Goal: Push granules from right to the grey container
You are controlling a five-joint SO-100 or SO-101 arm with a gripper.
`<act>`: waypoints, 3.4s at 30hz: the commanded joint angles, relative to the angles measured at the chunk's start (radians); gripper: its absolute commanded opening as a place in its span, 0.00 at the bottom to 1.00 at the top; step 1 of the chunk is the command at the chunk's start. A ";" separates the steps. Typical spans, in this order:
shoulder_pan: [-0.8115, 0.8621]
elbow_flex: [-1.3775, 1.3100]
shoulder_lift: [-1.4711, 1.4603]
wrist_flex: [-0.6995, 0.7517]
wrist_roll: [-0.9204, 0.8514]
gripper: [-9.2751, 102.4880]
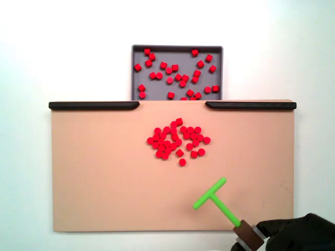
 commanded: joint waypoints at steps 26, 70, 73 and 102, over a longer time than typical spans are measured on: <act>0.071 -0.422 -0.416 -0.078 -0.621 0.08; 0.002 -0.364 -0.434 -0.141 -0.522 0.08; -0.006 -0.357 -0.428 -0.141 -0.503 0.08; -0.066 -0.344 -0.410 -0.130 -0.344 0.08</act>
